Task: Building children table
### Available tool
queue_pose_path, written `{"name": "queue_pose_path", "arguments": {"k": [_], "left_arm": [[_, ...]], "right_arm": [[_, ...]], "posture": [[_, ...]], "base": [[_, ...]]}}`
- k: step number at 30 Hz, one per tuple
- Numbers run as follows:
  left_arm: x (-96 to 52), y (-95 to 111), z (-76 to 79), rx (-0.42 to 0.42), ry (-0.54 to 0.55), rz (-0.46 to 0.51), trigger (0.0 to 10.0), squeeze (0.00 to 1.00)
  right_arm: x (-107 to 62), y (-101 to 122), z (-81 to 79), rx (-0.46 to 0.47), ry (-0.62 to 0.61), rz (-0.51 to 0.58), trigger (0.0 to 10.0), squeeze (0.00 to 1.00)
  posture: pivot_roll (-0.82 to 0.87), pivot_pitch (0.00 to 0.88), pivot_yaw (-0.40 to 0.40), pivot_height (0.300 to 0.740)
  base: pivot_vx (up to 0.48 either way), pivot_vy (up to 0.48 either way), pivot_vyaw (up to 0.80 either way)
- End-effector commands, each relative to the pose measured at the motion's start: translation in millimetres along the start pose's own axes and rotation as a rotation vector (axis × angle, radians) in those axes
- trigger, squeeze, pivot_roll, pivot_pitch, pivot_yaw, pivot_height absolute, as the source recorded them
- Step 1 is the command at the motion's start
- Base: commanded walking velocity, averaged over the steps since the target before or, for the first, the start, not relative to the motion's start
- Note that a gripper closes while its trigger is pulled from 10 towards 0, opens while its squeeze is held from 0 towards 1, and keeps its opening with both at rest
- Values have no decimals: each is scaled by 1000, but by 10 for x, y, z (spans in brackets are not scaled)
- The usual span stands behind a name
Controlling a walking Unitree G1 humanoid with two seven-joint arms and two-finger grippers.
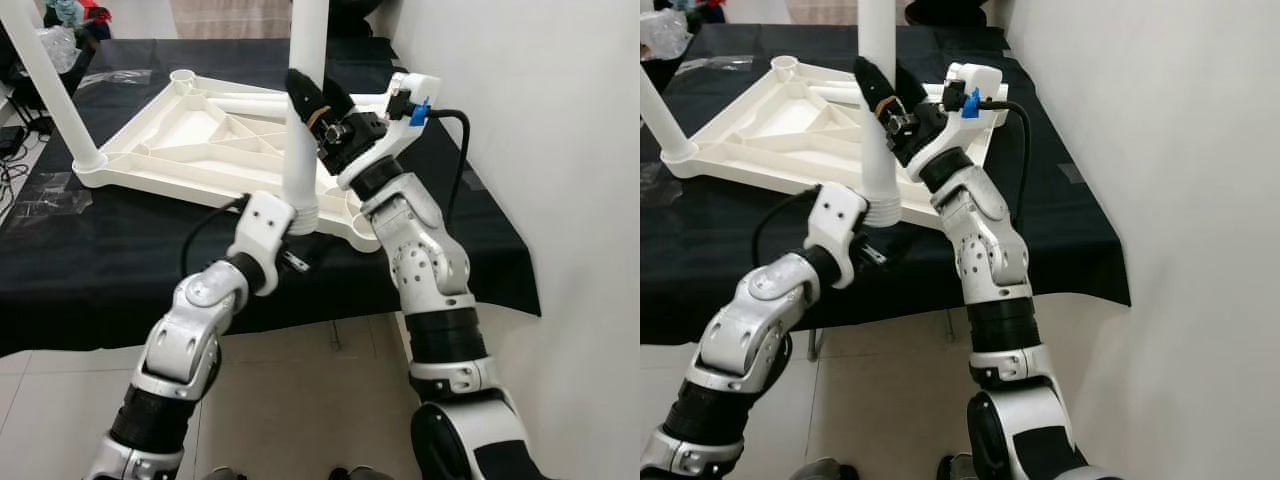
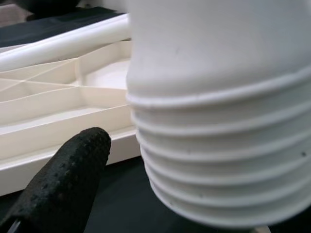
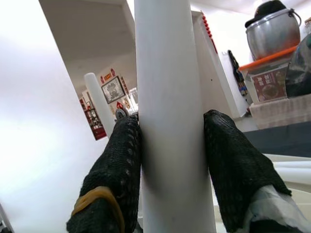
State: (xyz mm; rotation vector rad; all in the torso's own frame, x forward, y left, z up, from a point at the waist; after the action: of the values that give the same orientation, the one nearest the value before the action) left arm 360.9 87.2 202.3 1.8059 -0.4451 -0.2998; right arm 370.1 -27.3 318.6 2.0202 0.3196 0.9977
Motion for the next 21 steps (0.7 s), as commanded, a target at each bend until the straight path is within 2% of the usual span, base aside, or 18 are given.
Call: {"name": "queue_pose_path", "arguments": {"k": [1, 5, 9, 13, 14, 15, 17, 21], "left_arm": [[10, 55, -39, 16, 16, 22, 10000, 0], [40, 157, -68, 5, 22, 55, 10000, 0], [60, 221, -21, -2, 3, 80, 10000, 0], [64, 235, 91, -4, -53, 89, 10000, 0], [55, 238, 173, 2, -96, 95, 10000, 0], [55, 238, 173, 2, -96, 95, 10000, 0], [32, 227, 318, -3, -163, 98, 10000, 0], [25, 215, 375, 3, -180, 98, 10000, 0]], "right_arm": [[-14, -18, -32, 11, 8, -8, 0, 0], [-62, -77, -56, 16, 6, -26, 0, 0], [-93, -132, -93, 24, 12, -44, 0, 0], [-129, -189, -110, 25, 12, -65, 0, 0], [-143, -204, -107, 25, 8, -71, 0, 0], [-143, -204, -107, 25, 8, -71, 0, 0], [-157, -209, -90, 21, -3, -72, 0, 0], [-157, -200, -80, 18, -9, -69, 0, 0]], "posture": [[15, 103, -71, 740], [15, 103, -71, 740], [10, 102, -71, 740], [10, 102, -71, 740], [14, 98, -71, 740], [14, 98, -71, 740], [14, 96, -69, 740], [11, 92, -69, 740]], "base": [[0, 0, 0], [0, 0, 0], [0, 0, 0], [0, 0, 0], [0, 0, 0], [0, 0, 0], [0, 0, 0], [0, 0, 0]]}}
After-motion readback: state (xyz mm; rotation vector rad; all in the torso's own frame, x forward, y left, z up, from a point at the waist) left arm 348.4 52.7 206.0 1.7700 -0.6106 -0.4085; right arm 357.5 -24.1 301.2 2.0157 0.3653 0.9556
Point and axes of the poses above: a point about 5 cm out from each wrist's last joint towards the gripper, its own x axis pointing out of the wrist towards the gripper, its own y axis along the axis of the wrist's last joint, z = x × y, the point moved 5 cm from there along x, pointing out of the wrist towards the gripper, and after that the axes turned 6 degrees about x, right-handed, at the moved point
